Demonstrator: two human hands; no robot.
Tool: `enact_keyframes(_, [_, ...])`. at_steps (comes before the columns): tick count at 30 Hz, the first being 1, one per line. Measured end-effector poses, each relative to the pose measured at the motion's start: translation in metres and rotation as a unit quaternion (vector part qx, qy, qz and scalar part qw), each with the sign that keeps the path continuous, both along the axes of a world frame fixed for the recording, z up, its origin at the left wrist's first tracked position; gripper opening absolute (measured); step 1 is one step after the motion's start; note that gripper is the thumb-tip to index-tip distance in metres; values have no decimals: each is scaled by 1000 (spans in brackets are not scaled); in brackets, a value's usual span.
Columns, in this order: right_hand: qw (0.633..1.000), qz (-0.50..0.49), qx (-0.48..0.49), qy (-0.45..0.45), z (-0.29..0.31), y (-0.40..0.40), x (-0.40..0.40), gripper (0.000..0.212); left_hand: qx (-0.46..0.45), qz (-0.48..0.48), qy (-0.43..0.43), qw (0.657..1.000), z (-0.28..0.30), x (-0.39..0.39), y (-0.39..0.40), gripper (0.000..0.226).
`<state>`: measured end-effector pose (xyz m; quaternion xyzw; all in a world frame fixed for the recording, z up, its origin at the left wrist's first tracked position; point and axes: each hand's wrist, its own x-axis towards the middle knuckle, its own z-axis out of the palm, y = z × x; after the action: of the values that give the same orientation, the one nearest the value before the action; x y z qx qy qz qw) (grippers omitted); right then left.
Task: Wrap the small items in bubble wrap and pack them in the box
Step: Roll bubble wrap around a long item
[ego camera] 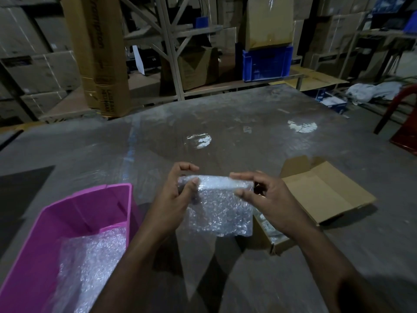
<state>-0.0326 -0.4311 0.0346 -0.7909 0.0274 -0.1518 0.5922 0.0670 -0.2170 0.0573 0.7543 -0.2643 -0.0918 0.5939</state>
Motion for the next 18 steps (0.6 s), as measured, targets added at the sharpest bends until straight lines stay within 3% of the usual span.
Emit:
enact_keyframes(3, [1000, 0, -3, 15, 1, 0, 0, 41, -13, -29, 5, 999, 4, -3, -2, 23])
enact_keyframes(8, [998, -40, -58, -6, -2, 0, 4, 24, -30, -59, 58, 996, 2, -3, -4, 27])
enact_keyframes(13, [995, -29, -97, -17, 1, 1, 4, 12, -24, -22, 23, 999, -4, 1, -4, 18])
enact_keyframes(16, [998, -18, -60, -13, 2, 1, 1, 17, 3, -9, -37, 999, -5, 5, -3, 14])
enact_keyframes(18, [1000, -5, -14, -14, 4, 2, -3, 24, -12, -35, 0, 999, -4, 5, -3, 12])
